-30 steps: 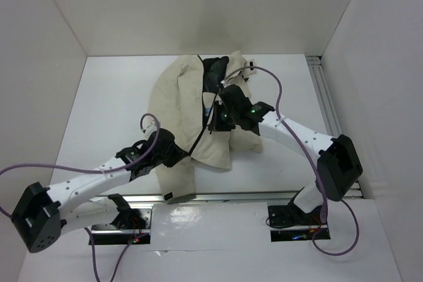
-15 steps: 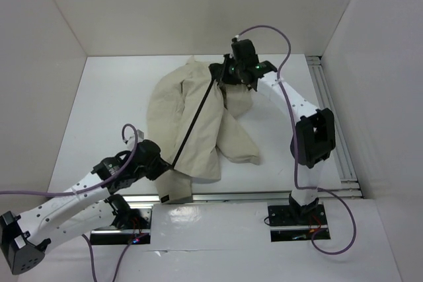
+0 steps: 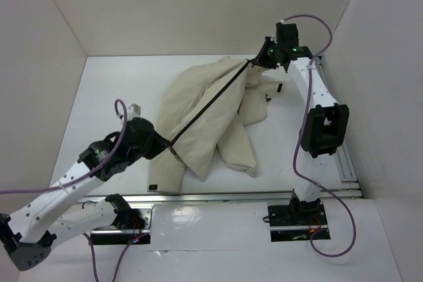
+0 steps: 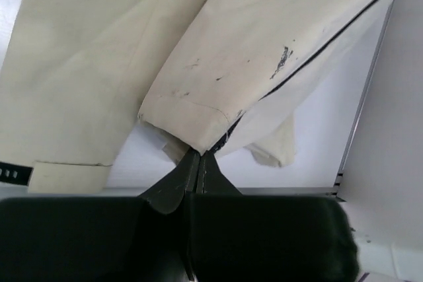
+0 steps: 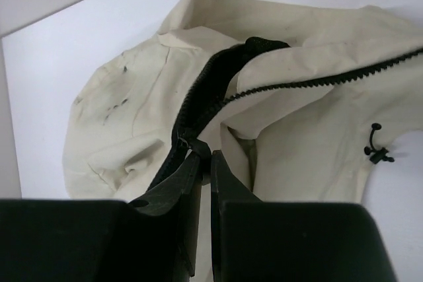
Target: Zip up the jacket
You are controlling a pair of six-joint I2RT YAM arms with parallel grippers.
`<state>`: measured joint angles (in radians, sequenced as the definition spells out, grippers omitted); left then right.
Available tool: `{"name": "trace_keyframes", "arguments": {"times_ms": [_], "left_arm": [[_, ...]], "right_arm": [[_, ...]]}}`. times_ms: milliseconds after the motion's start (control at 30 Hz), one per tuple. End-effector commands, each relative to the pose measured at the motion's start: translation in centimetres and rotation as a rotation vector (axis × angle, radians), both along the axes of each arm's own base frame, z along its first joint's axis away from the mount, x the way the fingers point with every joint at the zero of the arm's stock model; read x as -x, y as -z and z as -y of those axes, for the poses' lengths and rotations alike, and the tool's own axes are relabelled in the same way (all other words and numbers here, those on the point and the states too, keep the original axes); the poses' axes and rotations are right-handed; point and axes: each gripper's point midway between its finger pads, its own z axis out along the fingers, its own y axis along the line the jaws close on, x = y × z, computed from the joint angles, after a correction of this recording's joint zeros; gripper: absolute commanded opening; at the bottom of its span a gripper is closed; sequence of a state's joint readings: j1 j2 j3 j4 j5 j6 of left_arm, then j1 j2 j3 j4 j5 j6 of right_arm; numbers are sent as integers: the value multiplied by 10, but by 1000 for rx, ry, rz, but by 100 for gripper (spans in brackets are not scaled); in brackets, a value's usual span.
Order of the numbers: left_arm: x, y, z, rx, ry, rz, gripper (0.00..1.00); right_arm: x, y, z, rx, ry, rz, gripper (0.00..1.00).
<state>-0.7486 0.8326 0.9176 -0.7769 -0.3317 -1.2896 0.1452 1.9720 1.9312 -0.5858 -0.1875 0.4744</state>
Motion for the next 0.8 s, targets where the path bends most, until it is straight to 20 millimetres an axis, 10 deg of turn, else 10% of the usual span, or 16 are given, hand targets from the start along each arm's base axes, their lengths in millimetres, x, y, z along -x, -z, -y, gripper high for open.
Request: {"name": "trace_keyframes", "arguments": {"times_ms": [0, 167, 433, 767], "left_arm": [[-28, -28, 2, -92, 92, 55, 0], [-85, -83, -10, -158, 87, 186, 0], [-158, -174, -93, -161, -85, 351, 0], [-214, -161, -173, -161, -192, 294, 0]], "right_arm": [[-2, -57, 73, 10, 146, 152, 0], [14, -64, 128, -29, 232, 150, 0], [53, -65, 163, -48, 287, 150, 0], [100, -99, 204, -48, 384, 211, 0]]}}
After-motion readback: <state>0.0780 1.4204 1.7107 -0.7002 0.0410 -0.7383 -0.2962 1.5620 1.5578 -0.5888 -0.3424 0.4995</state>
